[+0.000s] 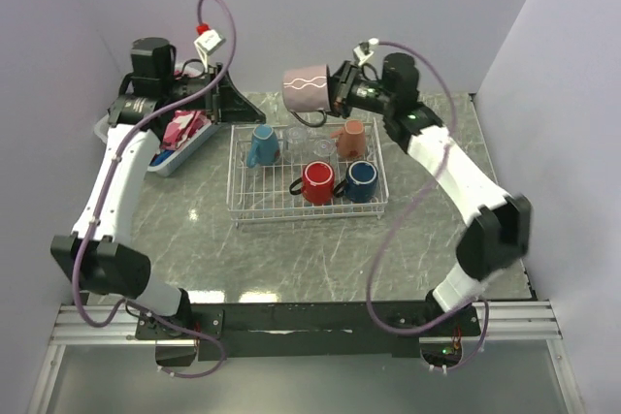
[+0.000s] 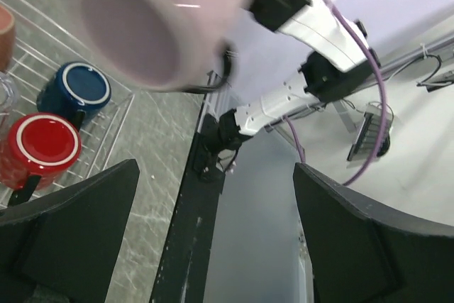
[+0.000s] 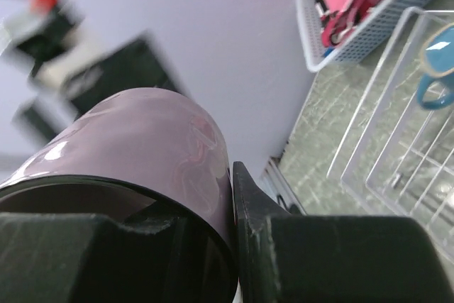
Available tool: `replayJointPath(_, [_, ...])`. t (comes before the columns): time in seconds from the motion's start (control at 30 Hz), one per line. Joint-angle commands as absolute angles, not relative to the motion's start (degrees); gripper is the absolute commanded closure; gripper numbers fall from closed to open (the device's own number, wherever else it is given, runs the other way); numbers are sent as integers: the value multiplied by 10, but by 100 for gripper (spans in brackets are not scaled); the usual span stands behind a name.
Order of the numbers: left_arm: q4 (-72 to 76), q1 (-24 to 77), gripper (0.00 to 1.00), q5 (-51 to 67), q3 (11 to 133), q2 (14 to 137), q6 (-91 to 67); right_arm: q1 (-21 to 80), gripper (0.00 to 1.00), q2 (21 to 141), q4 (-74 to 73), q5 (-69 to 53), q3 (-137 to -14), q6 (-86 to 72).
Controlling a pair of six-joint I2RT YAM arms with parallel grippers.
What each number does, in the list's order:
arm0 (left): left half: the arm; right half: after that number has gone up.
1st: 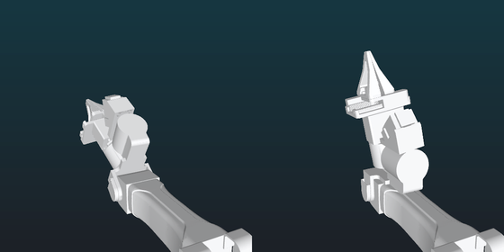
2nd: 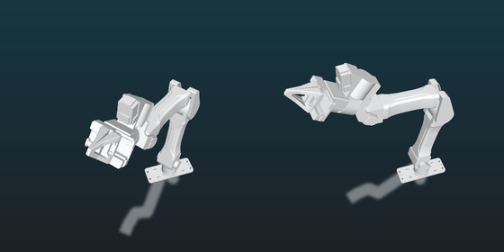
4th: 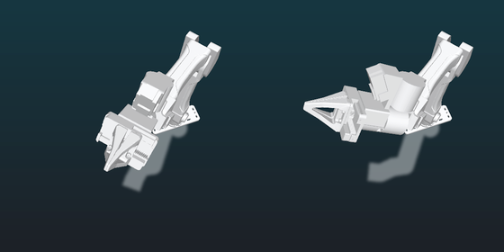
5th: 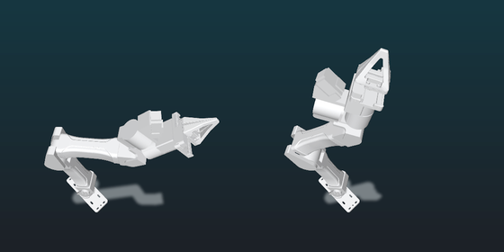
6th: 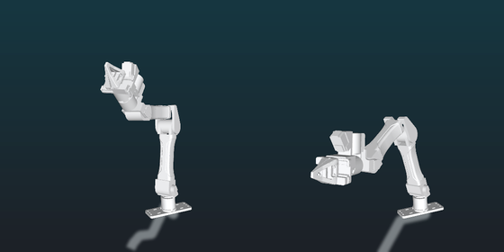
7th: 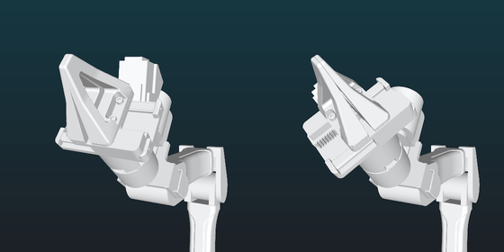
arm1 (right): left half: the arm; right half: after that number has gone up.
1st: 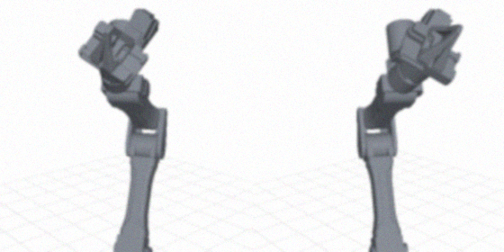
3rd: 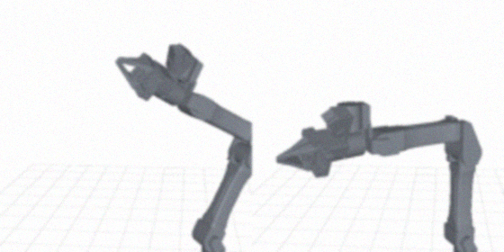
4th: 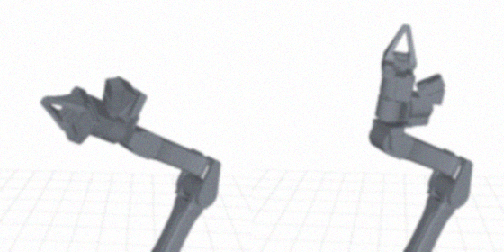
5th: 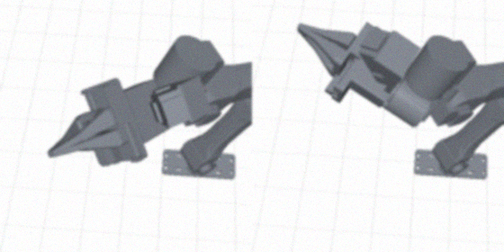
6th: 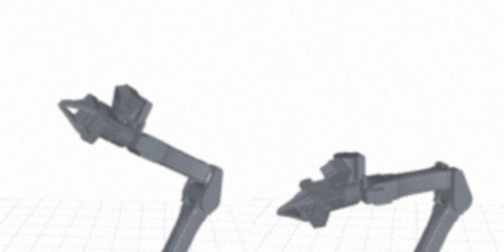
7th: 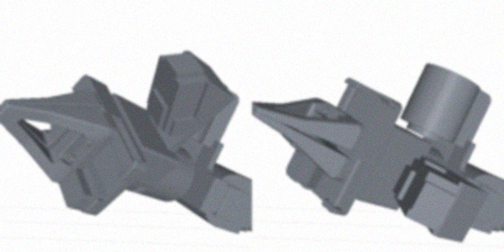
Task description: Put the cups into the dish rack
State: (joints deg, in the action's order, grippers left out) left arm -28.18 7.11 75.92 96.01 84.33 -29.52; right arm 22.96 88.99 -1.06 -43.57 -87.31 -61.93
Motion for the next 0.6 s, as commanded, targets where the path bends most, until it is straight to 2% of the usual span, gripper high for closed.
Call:
replayJointPath(0.0, [-343, 89, 4, 789, 1008, 856, -222, 224, 100, 952, 182, -474, -941, -746])
replayJointPath(0.17, [-149, 91, 3, 771, 927, 841, -358, 232, 100, 1033, 176, -481, -1026, -760])
replayJointPath(0.37, [-164, 99, 1, 674, 931, 861, -332, 238, 100, 1073, 179, -488, -1065, -767])
replayJointPath(0.57, [-59, 111, 1, 631, 921, 883, -425, 246, 100, 1088, 187, -475, -1069, -754])
